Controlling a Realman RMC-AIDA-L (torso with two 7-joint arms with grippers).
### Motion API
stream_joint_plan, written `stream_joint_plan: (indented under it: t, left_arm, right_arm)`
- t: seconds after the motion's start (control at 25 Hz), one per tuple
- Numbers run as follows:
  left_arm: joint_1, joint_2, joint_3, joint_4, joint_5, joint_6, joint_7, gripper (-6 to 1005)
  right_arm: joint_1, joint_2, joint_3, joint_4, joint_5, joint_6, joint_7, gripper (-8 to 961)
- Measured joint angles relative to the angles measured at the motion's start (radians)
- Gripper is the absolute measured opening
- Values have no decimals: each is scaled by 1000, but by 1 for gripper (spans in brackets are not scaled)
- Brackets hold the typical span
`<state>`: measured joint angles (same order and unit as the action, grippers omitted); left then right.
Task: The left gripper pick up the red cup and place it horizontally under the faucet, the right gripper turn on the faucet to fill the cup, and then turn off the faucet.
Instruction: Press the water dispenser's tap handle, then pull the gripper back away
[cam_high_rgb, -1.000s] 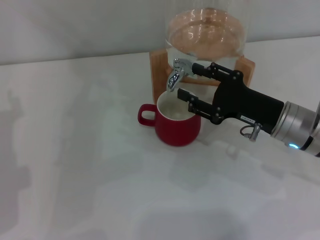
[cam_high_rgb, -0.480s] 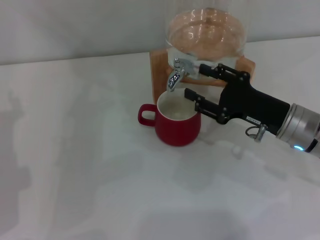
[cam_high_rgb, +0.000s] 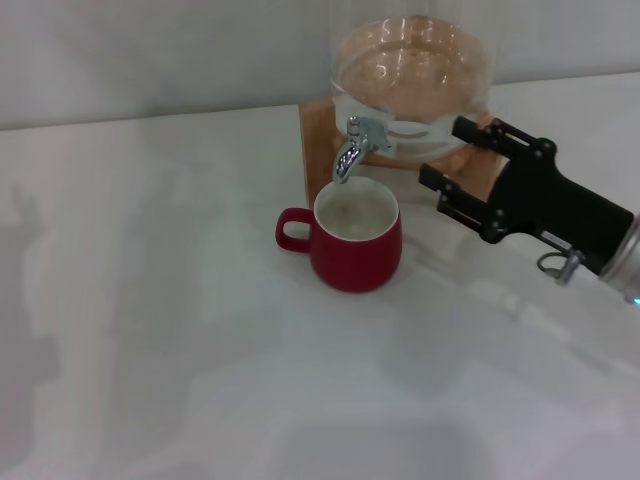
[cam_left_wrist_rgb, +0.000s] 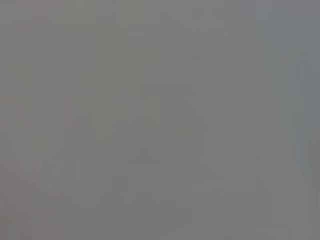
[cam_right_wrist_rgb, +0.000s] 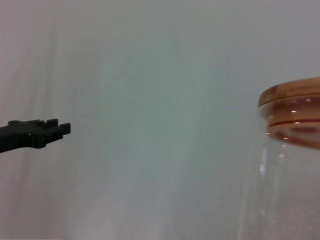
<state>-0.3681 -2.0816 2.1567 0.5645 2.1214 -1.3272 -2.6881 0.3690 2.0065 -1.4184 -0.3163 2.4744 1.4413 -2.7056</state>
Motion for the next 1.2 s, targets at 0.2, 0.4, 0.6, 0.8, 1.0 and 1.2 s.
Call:
stream_joint_plan:
  t: [0.2,0.4,0.6,0.8,1.0,1.2]
  left_arm:
    - [3,0,-1,0,-1,5,22,423]
    - [3,0,-6,-1,-5,12,15,424]
    - [-1,0,-6,-2,-7,13,14,424]
    - [-3,0,-8,-2,-8,14,14,424]
    - [-6,0,-8,-2,-8,14,14,424]
    - [-8,0,-8,-2,-8,14,14,424]
  right_arm:
    - [-26,-3,1,-11,1,22,5,633]
    - [-28,-2,1,-8,2,25,6,633]
    - [-29,-2,1,-5,2,27,6,633]
    - [-29,-2,1,-5,2,28,6,633]
    - [-29,-2,1,-6,2,28,6,633]
    - [-27,-2,1,-6,2,28,6,633]
